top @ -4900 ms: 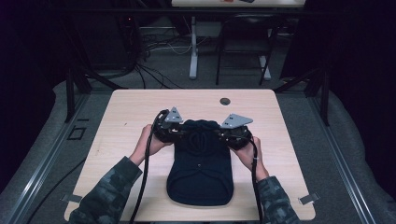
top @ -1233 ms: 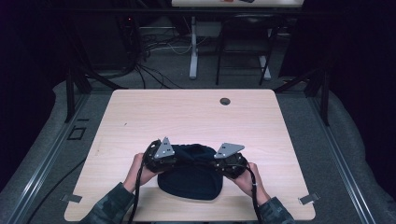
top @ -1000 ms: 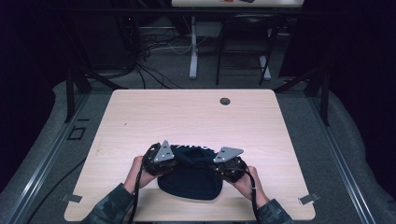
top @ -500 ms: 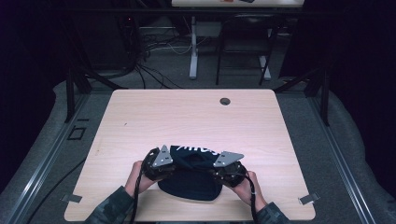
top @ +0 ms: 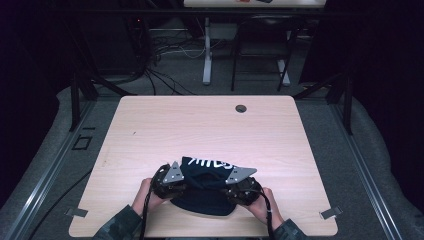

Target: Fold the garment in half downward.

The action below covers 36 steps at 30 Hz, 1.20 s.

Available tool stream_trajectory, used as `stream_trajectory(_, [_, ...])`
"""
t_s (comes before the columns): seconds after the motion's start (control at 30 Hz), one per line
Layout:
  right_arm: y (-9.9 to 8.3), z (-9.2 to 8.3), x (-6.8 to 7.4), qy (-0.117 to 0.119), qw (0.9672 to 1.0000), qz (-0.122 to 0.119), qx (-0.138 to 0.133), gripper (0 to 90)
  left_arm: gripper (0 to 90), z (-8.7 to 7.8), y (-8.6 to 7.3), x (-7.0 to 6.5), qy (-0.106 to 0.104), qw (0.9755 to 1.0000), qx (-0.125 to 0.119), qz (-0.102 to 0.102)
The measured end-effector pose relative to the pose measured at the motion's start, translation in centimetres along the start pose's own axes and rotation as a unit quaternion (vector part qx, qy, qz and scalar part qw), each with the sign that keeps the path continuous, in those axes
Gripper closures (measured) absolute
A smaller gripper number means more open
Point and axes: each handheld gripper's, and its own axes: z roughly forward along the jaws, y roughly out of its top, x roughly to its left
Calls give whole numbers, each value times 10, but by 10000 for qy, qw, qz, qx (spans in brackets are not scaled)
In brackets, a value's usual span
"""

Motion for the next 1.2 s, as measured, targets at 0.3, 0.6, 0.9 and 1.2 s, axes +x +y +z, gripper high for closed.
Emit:
stream_trajectory(0.3, [-8,-10,9,157,9996,182,132,481,339,-16,-10,-3,-205,9991,-17,-382])
stream_trajectory(0.6, [-12,-28,-2,72,9981,553,-274,495,261,-47,-10,-2,-140,9978,-317,-560])
stream_trajectory(0.9, [17,-15,-27,-214,9942,855,-618,535,220,-44,3,27,328,9882,-779,-1276])
stream_trajectory(1.2, [15,22,-25,76,9957,915,-148,476,218,-5,-1,17,160,9962,-38,-853])
